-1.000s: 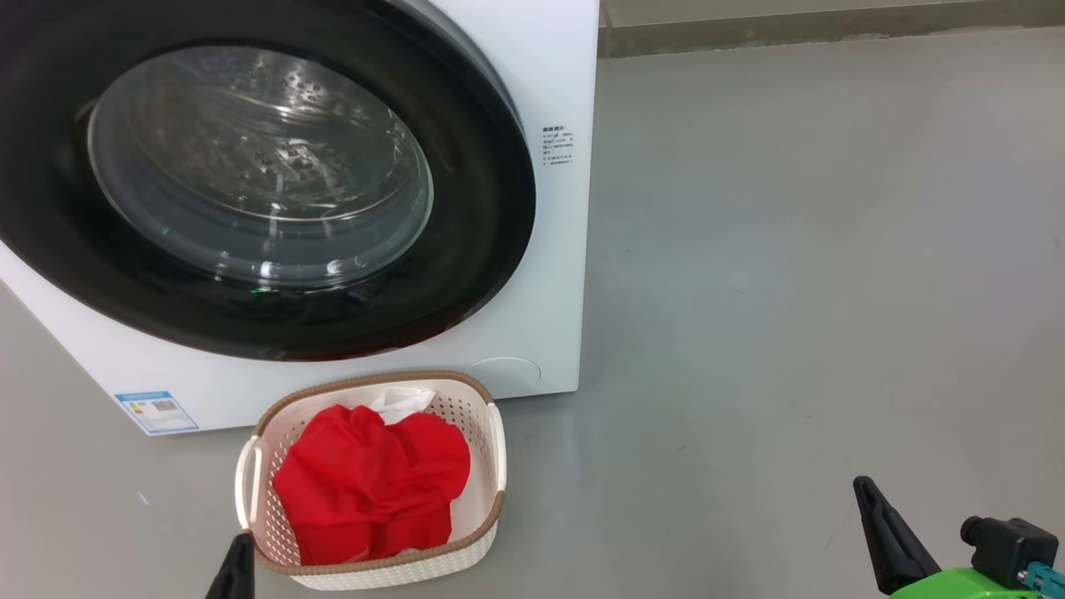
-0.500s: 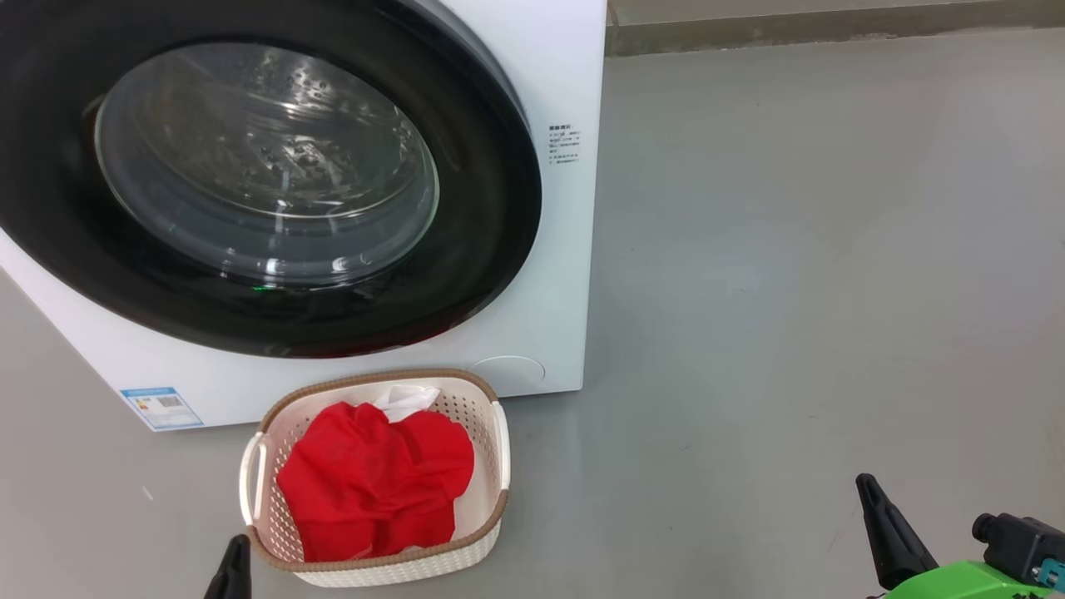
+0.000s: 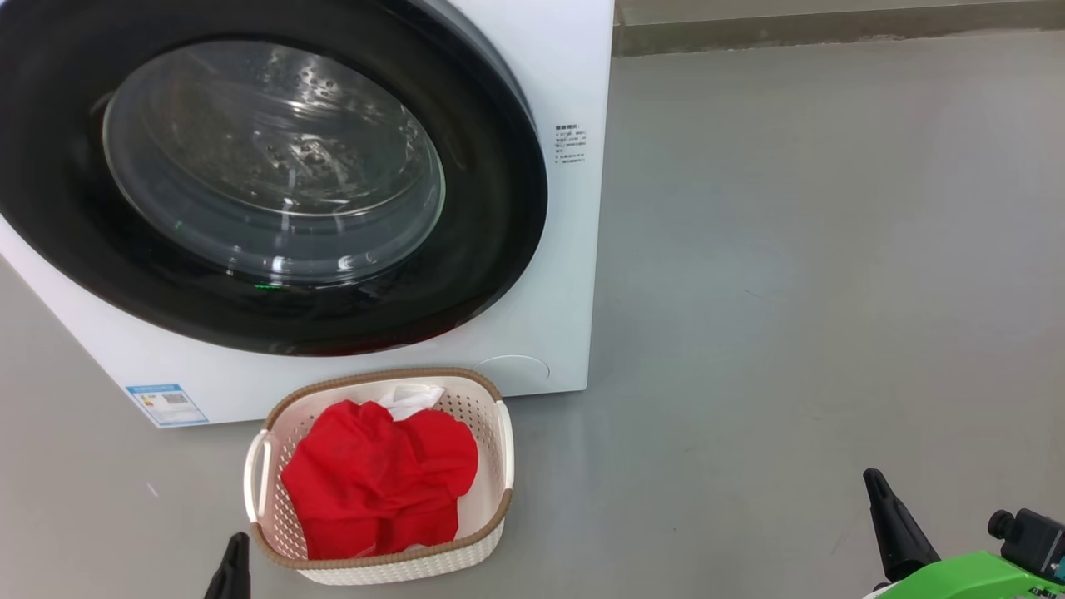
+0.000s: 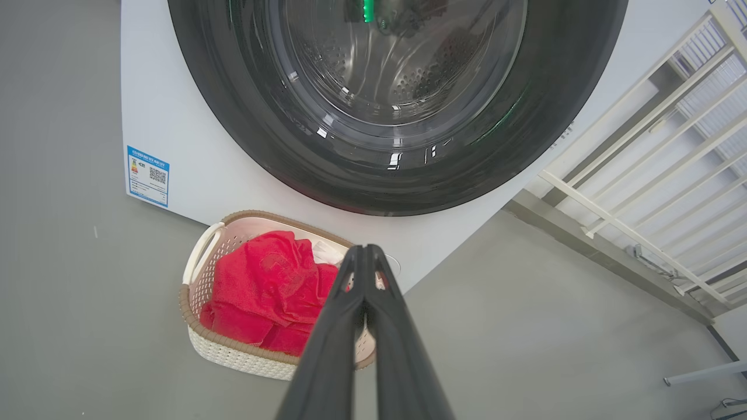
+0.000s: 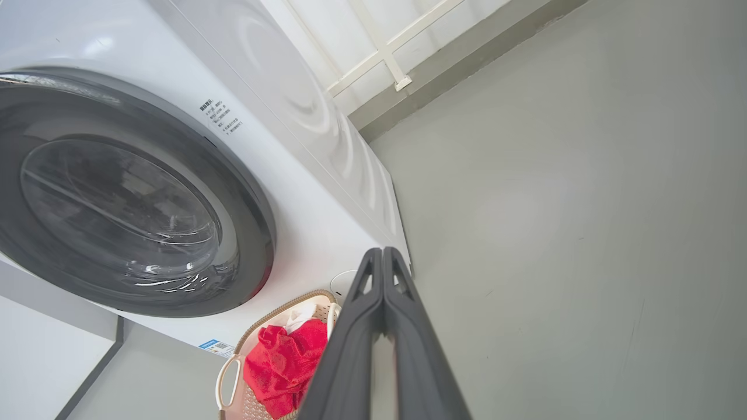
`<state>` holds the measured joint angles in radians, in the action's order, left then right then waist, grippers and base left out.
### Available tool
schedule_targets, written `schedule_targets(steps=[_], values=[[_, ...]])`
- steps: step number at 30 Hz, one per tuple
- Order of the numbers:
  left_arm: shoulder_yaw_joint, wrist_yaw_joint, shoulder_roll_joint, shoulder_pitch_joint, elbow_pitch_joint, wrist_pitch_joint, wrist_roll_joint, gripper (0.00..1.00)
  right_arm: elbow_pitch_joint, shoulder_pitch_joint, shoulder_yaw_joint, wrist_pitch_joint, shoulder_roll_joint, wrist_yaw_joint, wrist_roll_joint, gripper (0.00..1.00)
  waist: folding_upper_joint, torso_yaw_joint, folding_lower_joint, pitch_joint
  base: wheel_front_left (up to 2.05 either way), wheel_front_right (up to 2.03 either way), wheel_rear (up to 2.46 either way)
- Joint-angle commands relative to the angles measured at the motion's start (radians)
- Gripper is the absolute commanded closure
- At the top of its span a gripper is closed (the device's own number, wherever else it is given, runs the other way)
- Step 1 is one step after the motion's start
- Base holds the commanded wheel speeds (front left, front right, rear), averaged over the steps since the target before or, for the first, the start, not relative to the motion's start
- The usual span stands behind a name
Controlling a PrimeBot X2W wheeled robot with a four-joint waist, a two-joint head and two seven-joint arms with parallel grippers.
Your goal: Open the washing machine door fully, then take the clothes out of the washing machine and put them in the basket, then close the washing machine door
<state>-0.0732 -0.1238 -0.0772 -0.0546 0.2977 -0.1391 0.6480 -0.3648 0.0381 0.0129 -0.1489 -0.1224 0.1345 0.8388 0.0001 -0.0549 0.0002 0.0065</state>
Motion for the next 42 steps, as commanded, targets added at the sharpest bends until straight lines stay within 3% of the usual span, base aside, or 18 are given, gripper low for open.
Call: schedule_targets(steps=[1,42], values=[[-0.016,-0.002,-0.006,0.043,-0.029,0.006,0.032,1.0,0.03,-0.042,-0.006,0.006,-0.01,-0.001,0.031,1.0,-0.0001,0.001,-0.0001,0.0,0.0,0.0,0.0],[-0.028,-0.004,0.01,0.1,-0.04,0.124,0.475,1.0,0.073,-0.092,-0.061,0.126,0.027,-0.002,0.385,1.0,-0.0001,0.027,-0.0001,-0.002,0.0,0.0,0.0]])
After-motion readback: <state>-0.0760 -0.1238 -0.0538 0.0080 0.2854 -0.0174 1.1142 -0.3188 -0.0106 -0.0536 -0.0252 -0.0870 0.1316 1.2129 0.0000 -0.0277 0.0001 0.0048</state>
